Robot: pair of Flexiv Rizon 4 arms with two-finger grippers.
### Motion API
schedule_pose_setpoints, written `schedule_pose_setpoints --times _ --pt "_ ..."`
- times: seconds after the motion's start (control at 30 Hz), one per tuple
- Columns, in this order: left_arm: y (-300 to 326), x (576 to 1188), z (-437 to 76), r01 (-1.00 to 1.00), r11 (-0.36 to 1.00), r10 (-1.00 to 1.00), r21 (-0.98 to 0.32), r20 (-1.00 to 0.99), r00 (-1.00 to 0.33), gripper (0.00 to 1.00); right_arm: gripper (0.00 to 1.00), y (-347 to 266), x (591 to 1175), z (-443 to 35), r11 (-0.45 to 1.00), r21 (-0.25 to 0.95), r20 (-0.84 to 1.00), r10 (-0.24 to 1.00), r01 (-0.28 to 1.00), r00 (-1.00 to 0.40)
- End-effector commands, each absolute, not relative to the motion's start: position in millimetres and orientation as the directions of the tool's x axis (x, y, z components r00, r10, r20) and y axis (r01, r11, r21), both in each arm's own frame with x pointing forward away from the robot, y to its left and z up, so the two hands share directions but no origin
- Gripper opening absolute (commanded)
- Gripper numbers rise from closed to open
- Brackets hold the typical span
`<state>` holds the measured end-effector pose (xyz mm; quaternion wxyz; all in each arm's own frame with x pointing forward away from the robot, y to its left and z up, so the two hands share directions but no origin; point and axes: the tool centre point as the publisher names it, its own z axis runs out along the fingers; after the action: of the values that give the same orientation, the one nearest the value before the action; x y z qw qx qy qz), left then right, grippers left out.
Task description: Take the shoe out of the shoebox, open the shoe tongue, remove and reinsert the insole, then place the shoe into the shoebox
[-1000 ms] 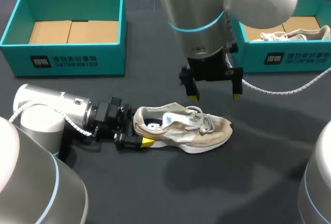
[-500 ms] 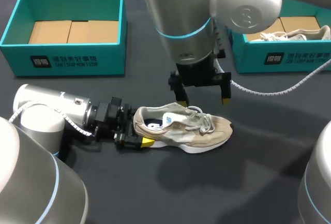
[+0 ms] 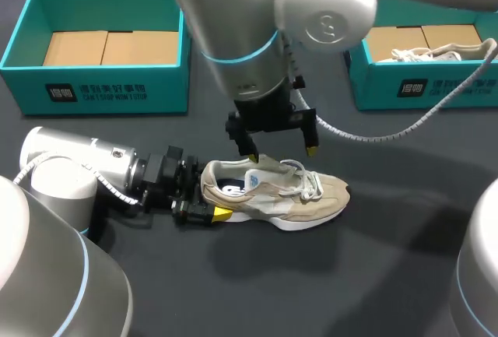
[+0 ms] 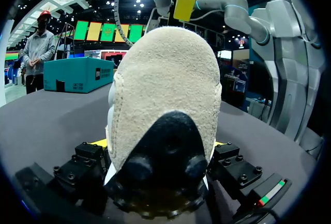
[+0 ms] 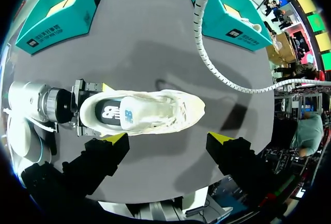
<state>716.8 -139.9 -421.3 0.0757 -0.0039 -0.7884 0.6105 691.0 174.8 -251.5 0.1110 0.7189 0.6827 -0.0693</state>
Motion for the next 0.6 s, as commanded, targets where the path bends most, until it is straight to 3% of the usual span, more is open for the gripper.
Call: schedule_pose_setpoints --times 0.03,0.6 --pt "-141 717 -422 -0.087 0.256 0.098 -0.963 0.115 -0.989 0.0 1.0 218 685 -267 -0.326 0.204 -0.513 0.768 0.923 0.384" --pt "-141 717 -422 -0.087 0.256 0.098 -0.963 0.115 -0.989 0.0 1.0 222 693 -304 -0.348 0.221 -0.543 0.732 0.911 0.412"
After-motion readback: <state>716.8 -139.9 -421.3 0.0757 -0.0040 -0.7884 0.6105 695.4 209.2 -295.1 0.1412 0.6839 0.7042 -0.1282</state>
